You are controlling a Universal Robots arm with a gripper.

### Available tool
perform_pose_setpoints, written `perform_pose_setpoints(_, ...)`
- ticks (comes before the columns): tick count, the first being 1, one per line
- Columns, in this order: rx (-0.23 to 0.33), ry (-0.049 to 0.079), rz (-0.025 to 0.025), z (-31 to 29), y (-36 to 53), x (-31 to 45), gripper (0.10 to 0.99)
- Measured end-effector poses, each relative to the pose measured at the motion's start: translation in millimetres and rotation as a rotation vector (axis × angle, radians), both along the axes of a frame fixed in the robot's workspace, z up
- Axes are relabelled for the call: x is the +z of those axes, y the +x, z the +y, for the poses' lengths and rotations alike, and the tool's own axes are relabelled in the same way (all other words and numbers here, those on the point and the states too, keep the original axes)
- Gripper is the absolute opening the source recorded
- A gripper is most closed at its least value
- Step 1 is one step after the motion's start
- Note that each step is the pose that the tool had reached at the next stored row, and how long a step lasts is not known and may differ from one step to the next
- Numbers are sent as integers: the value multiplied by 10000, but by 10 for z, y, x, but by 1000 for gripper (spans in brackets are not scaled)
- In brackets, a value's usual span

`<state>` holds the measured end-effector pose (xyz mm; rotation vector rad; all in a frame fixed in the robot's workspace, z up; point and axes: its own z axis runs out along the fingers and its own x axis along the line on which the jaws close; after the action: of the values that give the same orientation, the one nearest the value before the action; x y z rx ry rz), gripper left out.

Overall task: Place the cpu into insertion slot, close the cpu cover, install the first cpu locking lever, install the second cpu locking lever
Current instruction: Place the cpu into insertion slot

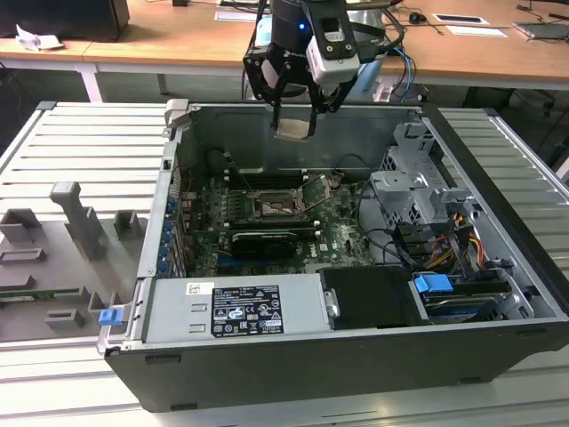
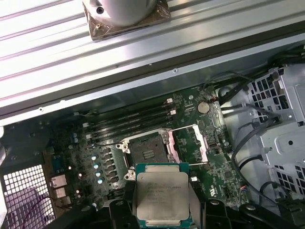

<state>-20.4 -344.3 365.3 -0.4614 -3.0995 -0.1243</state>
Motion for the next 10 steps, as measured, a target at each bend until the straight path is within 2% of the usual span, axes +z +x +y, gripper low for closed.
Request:
perform_pose_setpoints(5,-378,-12,0,0,0,-5,525)
perform_pose_setpoints(10,-1011,-63,-1,0,0,-16,525)
